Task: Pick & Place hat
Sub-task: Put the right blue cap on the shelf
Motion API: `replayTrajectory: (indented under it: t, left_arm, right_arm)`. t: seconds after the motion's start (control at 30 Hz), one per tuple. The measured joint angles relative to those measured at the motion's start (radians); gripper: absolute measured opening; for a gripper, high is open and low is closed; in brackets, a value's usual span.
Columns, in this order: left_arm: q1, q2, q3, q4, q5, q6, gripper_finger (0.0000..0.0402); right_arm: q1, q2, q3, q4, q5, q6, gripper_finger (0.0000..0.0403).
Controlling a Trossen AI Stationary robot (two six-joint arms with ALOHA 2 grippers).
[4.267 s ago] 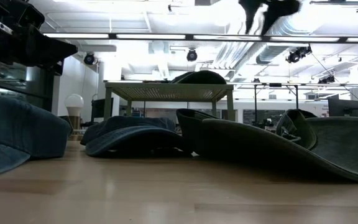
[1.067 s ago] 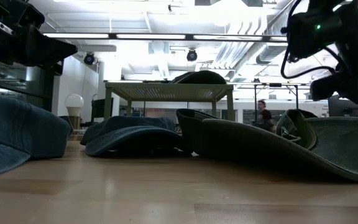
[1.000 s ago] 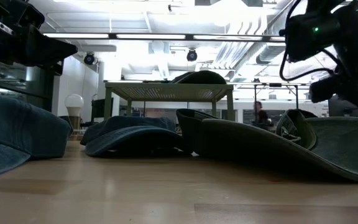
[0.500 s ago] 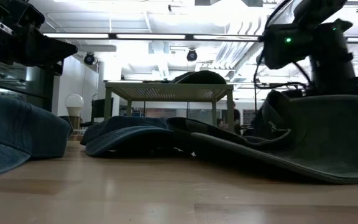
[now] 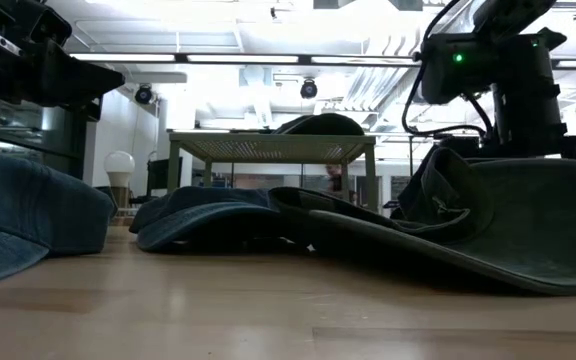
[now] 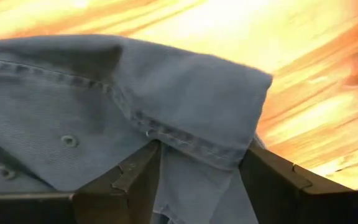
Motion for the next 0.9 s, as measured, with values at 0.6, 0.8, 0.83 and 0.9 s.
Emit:
replayTrajectory:
  t: [0.6, 0.8, 0.83, 0.9]
  left_arm:
    - [0.0, 0.0, 0.0, 0.0, 0.0, 0.0, 0.0005]
    - [0.0, 0.0, 0.0, 0.0, 0.0, 0.0, 0.0005]
    - [0.0, 0.0, 0.0, 0.0, 0.0, 0.0, 0.0005]
    - [0.0, 0.0, 0.0, 0.0, 0.0, 0.0, 0.0005]
  right_arm:
    - [0.0, -0.003, 0.0, -0.037, 0.089, -0.075, 0.0068]
    - [0.008, -0.005, 0.0, -0.028, 0.106, -0.138, 0.0015]
    - [0.011, -0.009, 0.0, -0.028, 0.106, -0.147, 0.0015]
    - [0.021, -0.024, 0.006, -0.036, 0.119, -0.169, 0.0008]
